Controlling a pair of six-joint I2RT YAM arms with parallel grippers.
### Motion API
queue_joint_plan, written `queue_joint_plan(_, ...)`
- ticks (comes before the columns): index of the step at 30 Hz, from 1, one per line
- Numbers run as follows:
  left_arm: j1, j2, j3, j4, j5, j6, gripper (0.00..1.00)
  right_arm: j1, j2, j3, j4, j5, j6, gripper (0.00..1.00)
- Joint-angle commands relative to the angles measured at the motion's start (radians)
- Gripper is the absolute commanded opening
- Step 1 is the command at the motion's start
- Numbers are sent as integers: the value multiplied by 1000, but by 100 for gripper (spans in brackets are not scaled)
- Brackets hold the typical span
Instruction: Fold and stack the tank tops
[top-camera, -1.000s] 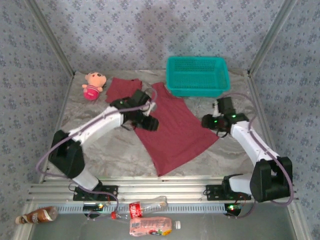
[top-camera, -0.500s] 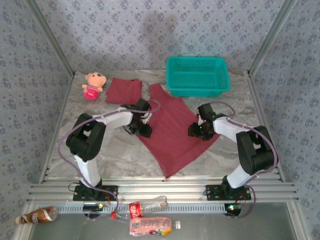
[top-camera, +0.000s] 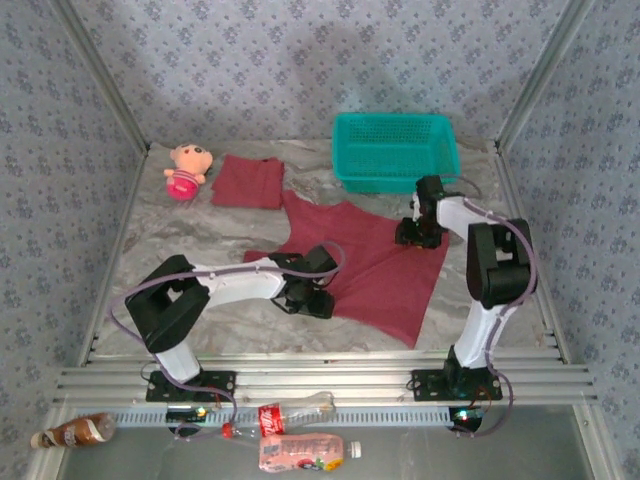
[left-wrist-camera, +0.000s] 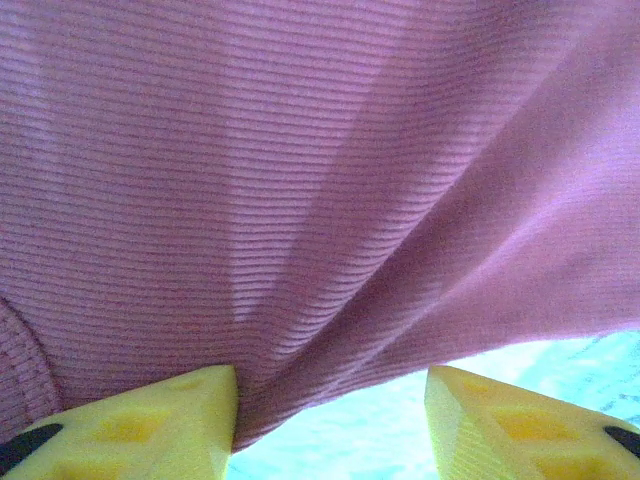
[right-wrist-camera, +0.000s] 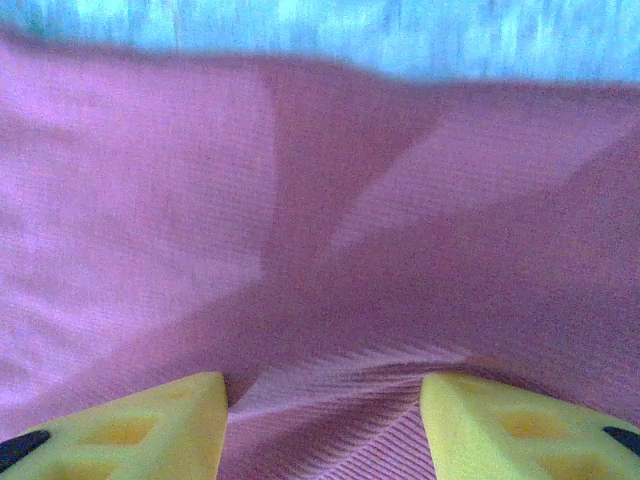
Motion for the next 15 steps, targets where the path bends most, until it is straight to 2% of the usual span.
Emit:
queue_joint_plan(1,31,5,89,-116,-48,-43,53,-11,107,115,-42,22,-116,56)
queue_joint_plan(6,253,-45,136,-245,-113,147,53,17,122,209,-57,-51,-184,60)
queue_joint_plan(10,460,-28,100,-219,-56,301,52,24,-21,120,-22,-55,-180,63)
queue_joint_plan(13,526,11,83,-215,-5,362,51,49,-168,-6,-22,-114,-121,64)
queue_joint_plan(15,540,11,51,-207,13,365,50,75,-264,-124,-21,-137,-61,64)
